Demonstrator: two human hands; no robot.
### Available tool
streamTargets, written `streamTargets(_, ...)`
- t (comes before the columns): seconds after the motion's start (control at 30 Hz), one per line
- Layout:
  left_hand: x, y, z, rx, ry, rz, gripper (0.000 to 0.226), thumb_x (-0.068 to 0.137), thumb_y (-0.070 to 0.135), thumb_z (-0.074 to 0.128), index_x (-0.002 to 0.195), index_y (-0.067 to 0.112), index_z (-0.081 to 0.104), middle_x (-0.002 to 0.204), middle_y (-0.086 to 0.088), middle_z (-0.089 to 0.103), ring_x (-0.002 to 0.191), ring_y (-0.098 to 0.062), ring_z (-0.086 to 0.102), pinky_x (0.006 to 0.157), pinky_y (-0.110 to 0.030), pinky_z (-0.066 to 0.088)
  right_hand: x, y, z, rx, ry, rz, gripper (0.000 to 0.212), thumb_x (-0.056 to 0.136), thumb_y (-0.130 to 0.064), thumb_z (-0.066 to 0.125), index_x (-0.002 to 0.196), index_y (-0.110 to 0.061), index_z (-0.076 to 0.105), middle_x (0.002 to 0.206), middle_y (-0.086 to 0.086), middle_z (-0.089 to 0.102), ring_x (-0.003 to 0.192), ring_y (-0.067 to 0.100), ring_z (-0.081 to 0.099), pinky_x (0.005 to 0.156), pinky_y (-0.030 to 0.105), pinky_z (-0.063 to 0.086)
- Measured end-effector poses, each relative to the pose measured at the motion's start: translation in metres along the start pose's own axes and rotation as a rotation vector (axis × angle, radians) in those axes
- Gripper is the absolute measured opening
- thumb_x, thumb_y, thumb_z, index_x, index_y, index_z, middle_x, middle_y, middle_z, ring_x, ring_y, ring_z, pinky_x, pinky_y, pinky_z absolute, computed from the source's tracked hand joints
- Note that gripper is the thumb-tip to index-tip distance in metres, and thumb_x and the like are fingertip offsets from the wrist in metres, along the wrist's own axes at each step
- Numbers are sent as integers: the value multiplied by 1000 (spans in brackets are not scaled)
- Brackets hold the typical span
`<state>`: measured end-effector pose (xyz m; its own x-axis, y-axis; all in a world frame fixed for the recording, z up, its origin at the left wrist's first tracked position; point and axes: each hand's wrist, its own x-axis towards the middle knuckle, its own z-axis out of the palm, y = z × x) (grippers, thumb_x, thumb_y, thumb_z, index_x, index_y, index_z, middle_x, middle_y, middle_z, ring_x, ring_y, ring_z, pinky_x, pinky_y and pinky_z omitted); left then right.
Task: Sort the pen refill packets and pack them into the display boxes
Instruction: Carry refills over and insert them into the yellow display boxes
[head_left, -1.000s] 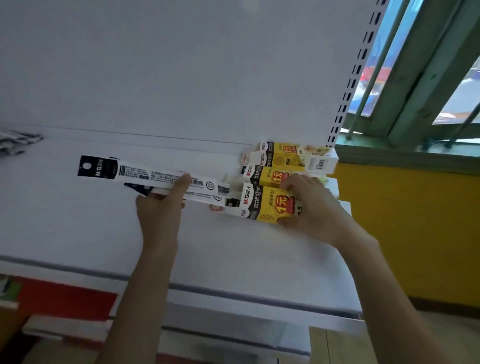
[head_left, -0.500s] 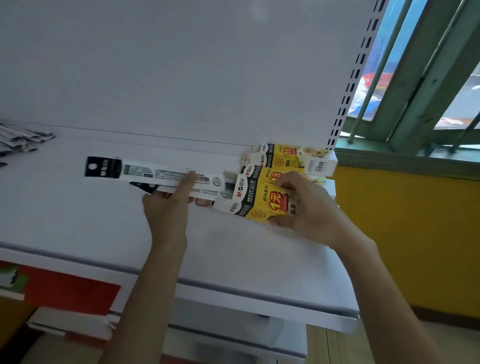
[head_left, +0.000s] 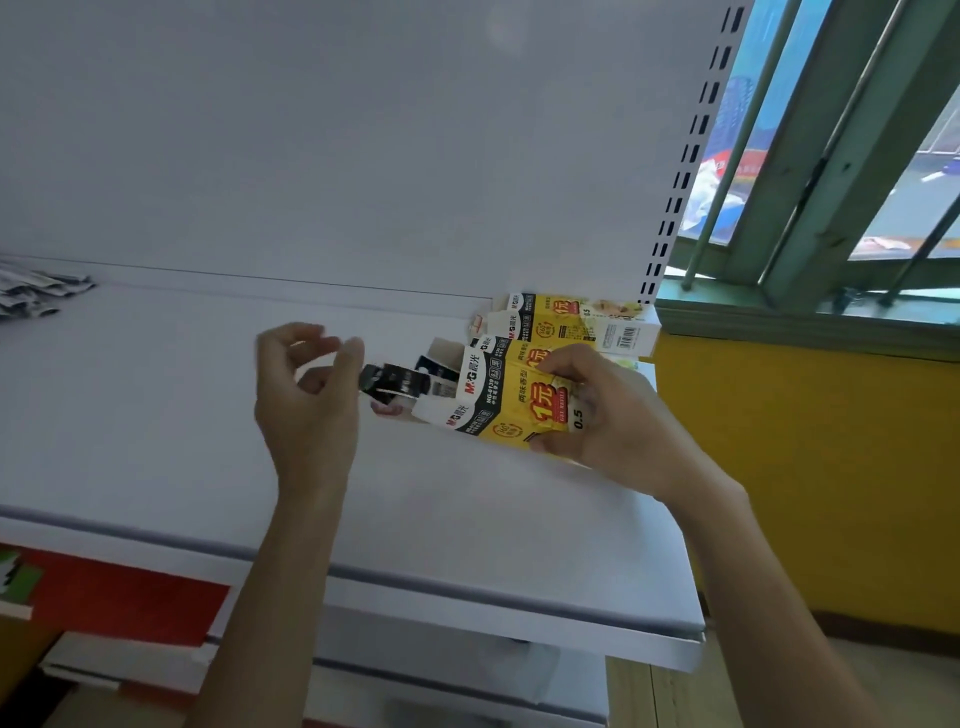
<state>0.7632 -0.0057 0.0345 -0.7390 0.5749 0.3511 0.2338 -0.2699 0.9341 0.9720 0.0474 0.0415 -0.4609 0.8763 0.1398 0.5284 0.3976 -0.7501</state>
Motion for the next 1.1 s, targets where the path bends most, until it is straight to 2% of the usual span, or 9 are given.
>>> streamTargets(0.13,0,-1,7,225,-496,-14,28,87,2,53,76,24,65,74,7,71,71,-7,67,60,-20,55,4,0,3,-40,-7,-5,58,65,-16,82,104,-33,42,111,-7,58,103,14,58,88,38,52)
streamTargets(0.3,-4,-1,8,355,-416,127,22,93,14,47,85,21,67,92,1,69,83,-9,66,70,-29,57,3,3,0,-26,-5,27,59,66,-14,81,108,-31,44,112,-8,57,104,12,57,91,34,51)
streamTargets(0.4,-6,-3,13,428,-766,7,25,93,27,47,95,23,71,101,3,71,84,1,63,77,-18,52,7,9,2,-185,-4,25,59,68,-17,79,115,-28,45,114,-8,55,103,11,52,92,33,47)
streamTargets(0.43,-8,-6,13,491,-809,38,26,94,28,46,102,22,70,109,3,68,90,3,60,79,-12,46,8,11,3,-248,-2,28,59,70,-19,77,119,-27,45,116,-7,53,104,12,50,92,33,45)
streamTargets(0.57,-7,-15,-2,738,-597,202,29,94,28,47,119,22,61,141,2,44,129,-13,37,94,-16,20,14,12,17,-401,15,-2,65,78,-11,66,135,-20,37,136,-2,42,126,16,35,102,28,31)
streamTargets(0.73,-11,-15,-78,853,-320,137,29,93,24,52,120,21,60,137,3,49,126,-15,39,98,-13,18,35,-37,67,-100,97,-275,58,85,-10,61,138,-17,39,140,0,44,129,15,39,100,18,25)
streamTargets(0.83,-17,-4,-143,1003,-112,94,30,92,23,52,121,21,60,132,2,53,121,-17,40,93,-14,20,44,-89,124,86,-14,-411,49,88,-13,58,135,-15,44,133,-2,51,120,9,47,100,15,31)
streamTargets(0.97,-21,18,-230,1113,123,46,32,91,20,54,122,17,59,126,0,58,116,-18,47,87,-20,28,49,-165,204,260,-99,-658,38,85,-8,61,123,-9,56,112,3,64,95,3,55,88,16,43)
streamTargets(1.1,-14,28,-311,1145,304,16,33,91,20,54,124,18,58,128,0,57,120,-17,47,90,-21,31,53,-245,283,383,-202,-759,35,85,-9,61,119,-11,60,103,-2,65,89,4,58,82,16,47)
